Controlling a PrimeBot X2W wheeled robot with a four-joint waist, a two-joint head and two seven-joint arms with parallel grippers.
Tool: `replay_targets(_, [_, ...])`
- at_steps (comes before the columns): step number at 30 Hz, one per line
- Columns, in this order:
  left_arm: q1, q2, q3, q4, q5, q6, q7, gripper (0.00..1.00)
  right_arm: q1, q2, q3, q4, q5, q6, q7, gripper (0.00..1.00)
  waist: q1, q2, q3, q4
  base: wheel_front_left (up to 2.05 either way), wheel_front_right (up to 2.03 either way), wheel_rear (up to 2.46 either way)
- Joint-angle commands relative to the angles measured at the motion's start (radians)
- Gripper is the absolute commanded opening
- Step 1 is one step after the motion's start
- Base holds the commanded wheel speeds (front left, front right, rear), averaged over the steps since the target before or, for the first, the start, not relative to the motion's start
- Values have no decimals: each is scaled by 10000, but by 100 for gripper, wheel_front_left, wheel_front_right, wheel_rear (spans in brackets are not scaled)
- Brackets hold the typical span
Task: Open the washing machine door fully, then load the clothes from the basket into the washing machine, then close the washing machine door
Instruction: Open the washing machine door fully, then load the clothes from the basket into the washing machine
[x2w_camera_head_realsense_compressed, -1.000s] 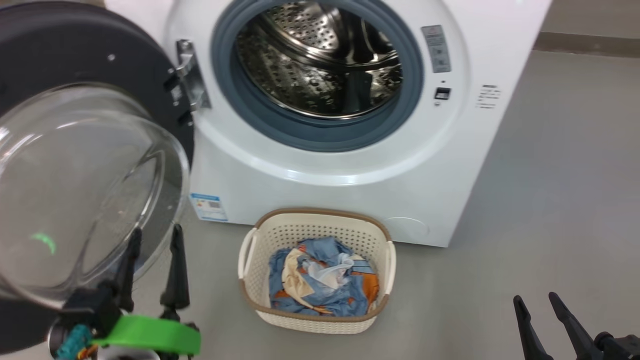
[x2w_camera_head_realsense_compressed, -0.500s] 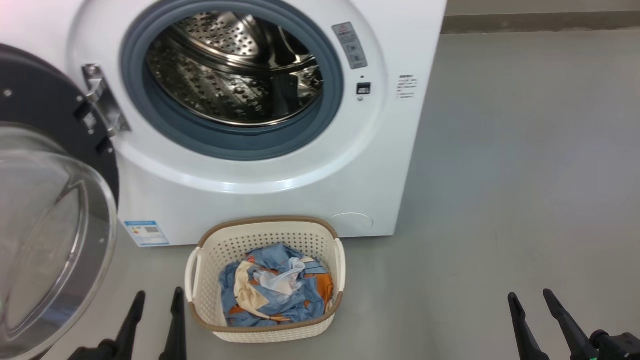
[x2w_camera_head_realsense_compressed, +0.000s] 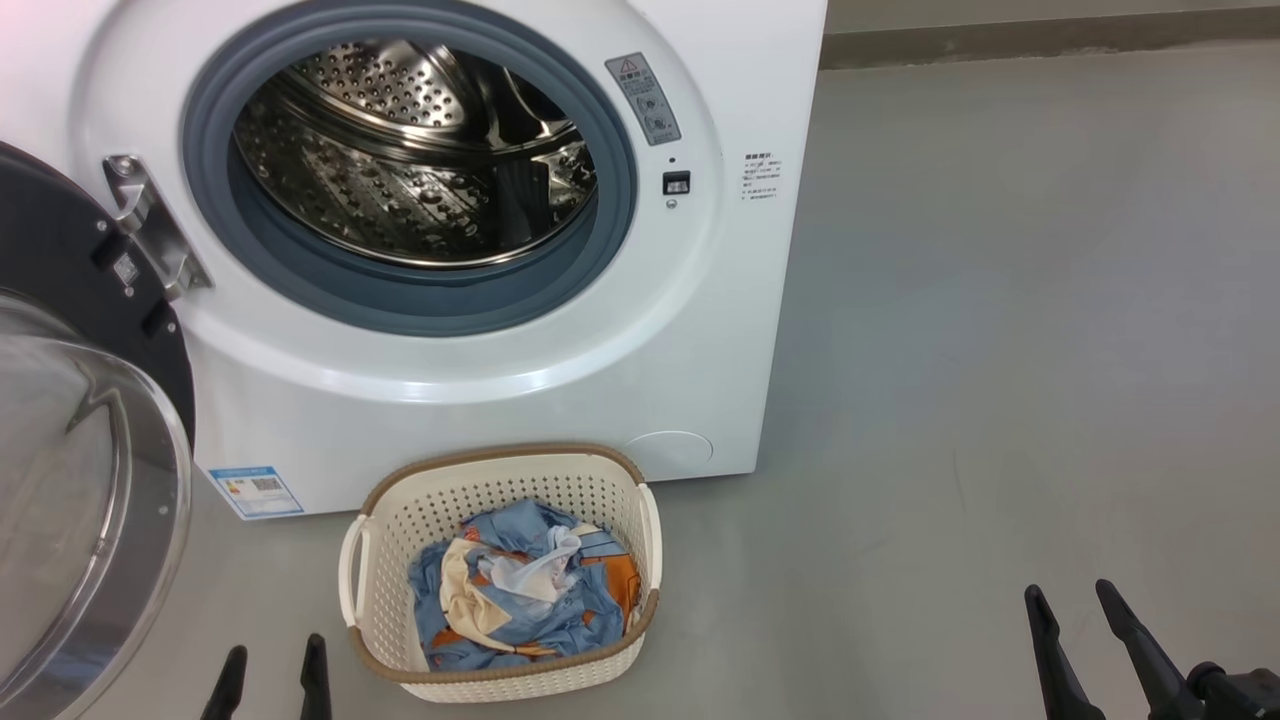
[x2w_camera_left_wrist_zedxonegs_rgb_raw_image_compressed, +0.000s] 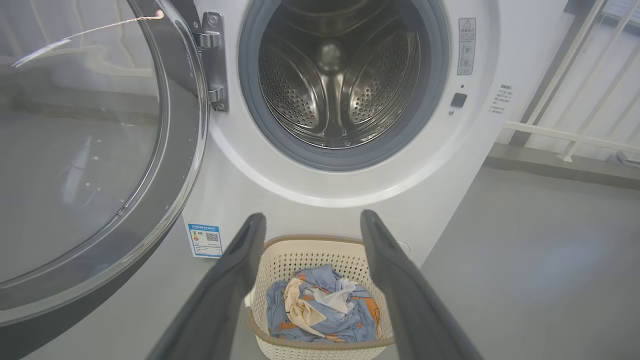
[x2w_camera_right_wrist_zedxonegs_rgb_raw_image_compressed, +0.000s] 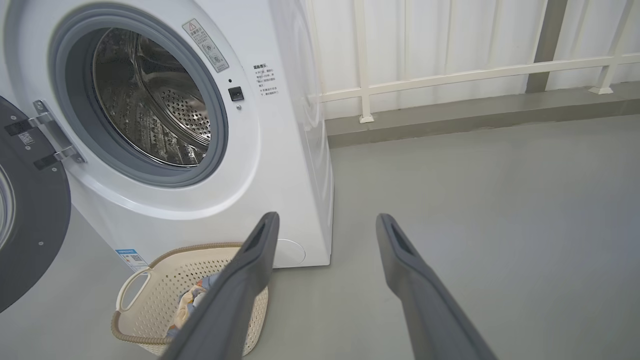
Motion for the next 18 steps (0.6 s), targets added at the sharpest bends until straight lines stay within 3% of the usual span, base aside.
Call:
replay_targets(1, [-64, 50, 409, -327, 130, -19, -128, 100, -149, -102, 190, -234, -180, 16, -120, 100, 0, 0, -39, 15, 0, 0, 0])
replay_targets(18, [186, 22, 446, -537, 36, -22, -129, 100, -20, -58, -67, -136, -205, 16, -120, 100, 0, 0, -186, 168, 0, 0, 0])
